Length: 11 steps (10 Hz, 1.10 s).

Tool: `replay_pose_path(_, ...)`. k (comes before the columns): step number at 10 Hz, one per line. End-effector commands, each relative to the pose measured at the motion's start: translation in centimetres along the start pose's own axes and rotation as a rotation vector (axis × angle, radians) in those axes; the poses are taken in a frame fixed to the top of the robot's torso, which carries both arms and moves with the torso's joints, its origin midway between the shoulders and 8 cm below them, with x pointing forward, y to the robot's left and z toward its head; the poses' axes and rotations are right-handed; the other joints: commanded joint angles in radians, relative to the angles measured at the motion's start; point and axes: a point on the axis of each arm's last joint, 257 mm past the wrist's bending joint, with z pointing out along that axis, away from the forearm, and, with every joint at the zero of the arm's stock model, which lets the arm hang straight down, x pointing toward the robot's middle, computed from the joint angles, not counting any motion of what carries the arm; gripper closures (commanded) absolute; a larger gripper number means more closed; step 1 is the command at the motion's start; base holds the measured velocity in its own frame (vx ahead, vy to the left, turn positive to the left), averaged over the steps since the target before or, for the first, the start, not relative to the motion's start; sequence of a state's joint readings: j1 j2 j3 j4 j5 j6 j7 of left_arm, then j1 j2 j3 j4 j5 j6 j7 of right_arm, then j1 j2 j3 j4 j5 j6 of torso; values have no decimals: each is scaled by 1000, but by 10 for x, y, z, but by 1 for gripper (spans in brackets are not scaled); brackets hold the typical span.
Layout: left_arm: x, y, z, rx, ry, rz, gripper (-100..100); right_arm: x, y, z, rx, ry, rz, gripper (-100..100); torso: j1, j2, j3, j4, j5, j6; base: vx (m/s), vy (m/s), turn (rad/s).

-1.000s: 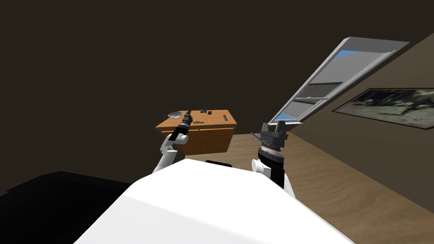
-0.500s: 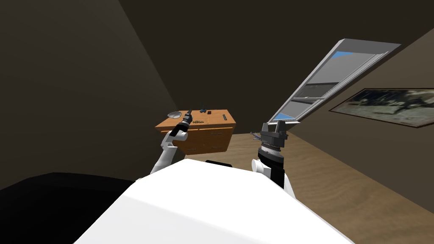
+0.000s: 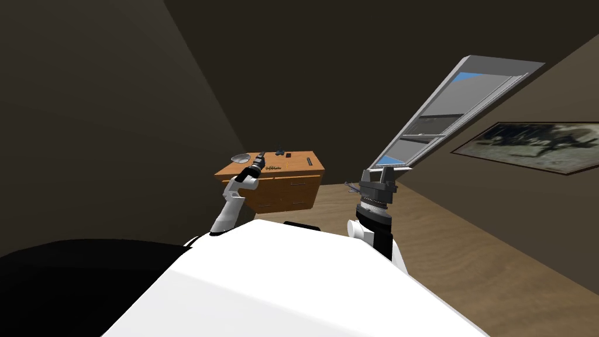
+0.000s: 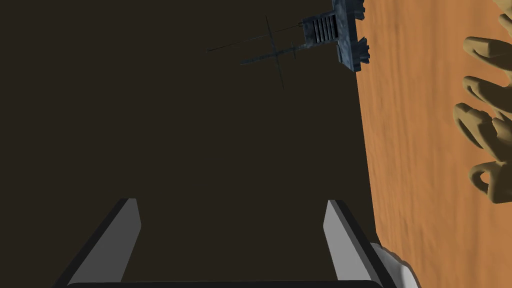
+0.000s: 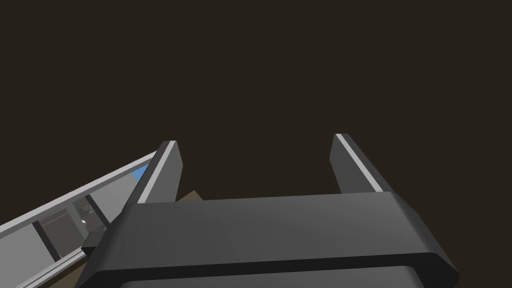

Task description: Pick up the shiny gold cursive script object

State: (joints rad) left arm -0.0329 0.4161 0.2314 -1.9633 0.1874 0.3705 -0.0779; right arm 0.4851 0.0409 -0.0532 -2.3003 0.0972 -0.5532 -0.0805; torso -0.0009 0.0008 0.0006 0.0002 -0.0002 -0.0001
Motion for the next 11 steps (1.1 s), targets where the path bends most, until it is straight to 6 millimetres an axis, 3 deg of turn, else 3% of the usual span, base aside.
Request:
replay_pose_path(1, -4, 12, 7, -51, 0, 4, -100, 0, 0, 0, 0, 0, 0, 0, 0, 0, 0, 0, 0, 0, -21, -19, -18)
replay_pose_path(2, -4, 16, 7, -65, 1, 4, -100, 0, 0, 0, 0, 0, 0, 0, 0, 0, 0, 0, 0, 0, -9, -7, 3)
replay_pose_path(3, -14, 19, 19, -95, -5, 11, -100, 0, 0, 0, 0, 0, 0, 0, 0, 0, 0, 0, 0, 0, -17, -14, -18)
replay_pose_path(5, -13, 31, 18, -140, -1, 11, -100, 0, 0, 0, 0, 0, 0, 0, 0, 0, 0, 0, 0, 0, -13, -11, -4)
replay_pose_path(6, -23, 33, 30, -168, -8, 17, -100, 0, 0, 0, 0, 0, 0, 0, 0, 0, 0, 0, 0, 0, -18, -15, -17)
replay_pose_path(8, -22, 45, 28, -216, -4, 17, -100, 0, 0, 0, 0, 0, 0, 0, 0, 0, 0, 0, 0, 0, -11, -13, -5)
replay_pose_path(9, -33, 47, 39, -245, -11, 22, -100, 0, 0, 0, 0, 0, 0, 0, 0, -1, 0, 0, 0, 0, -9, -19, -11)
replay_pose_path(11, -32, 59, 36, -293, -7, 21, -100, 0, 0, 0, 0, 0, 0, 0, 0, -1, 0, 0, 0, 0, -8, -12, -5)
